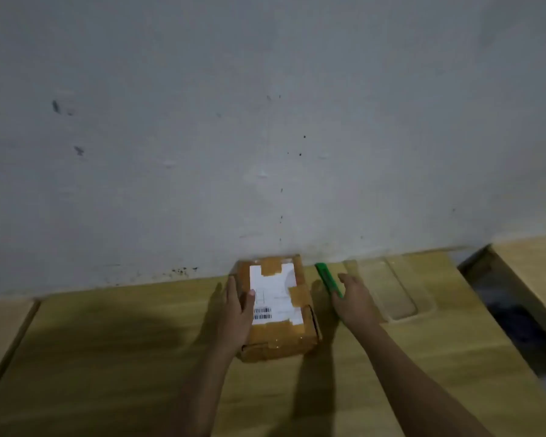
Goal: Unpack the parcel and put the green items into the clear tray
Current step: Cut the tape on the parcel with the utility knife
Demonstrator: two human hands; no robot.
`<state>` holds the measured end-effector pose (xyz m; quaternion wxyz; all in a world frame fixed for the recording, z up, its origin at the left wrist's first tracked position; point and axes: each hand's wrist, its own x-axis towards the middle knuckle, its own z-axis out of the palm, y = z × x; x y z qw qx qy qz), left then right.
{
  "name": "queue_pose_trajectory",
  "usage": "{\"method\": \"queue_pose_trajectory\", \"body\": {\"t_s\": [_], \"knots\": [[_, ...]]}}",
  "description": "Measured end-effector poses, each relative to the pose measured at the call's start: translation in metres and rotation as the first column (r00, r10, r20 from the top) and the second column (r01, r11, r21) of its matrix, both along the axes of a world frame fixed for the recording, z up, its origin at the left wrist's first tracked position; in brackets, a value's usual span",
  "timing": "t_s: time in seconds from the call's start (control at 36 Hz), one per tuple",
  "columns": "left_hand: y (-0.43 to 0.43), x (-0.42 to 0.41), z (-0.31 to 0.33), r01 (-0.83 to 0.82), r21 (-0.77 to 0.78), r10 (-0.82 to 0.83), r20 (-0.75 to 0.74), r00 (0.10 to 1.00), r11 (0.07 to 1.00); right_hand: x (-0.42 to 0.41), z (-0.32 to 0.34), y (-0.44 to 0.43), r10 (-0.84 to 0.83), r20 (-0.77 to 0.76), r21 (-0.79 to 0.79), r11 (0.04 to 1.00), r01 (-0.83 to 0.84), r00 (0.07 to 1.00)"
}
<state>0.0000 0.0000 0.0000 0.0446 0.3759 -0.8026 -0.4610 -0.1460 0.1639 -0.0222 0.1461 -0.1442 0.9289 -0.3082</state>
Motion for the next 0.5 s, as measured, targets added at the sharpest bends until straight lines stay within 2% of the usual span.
{"method": "queue_pose_trajectory", "body": {"t_s": [0.11,0.22,0.42,0.5], "knots": [[0.008,-0.009,-0.013,-0.052,0.175,0.060,-0.040,0.997,0.983,-0.008,-0.023,-0.001,-0.065,0.022,0.072,0.995,0.064,0.998],[0.013,-0.010,-0.022,-0.090,0.164,0.112,-0.130,0.985,0.982,-0.014,-0.042,-0.006,-0.086,0.011,0.054,0.995,0.085,0.996],[0.011,-0.008,-0.024,-0.083,0.188,0.114,-0.161,0.980,0.979,-0.018,-0.048,-0.010,-0.151,-0.015,0.001,0.988,0.152,0.988],[0.012,-0.009,-0.023,-0.090,0.175,0.118,-0.155,0.981,0.981,-0.013,-0.037,-0.009,-0.195,-0.028,-0.079,0.978,0.193,0.980]]}}
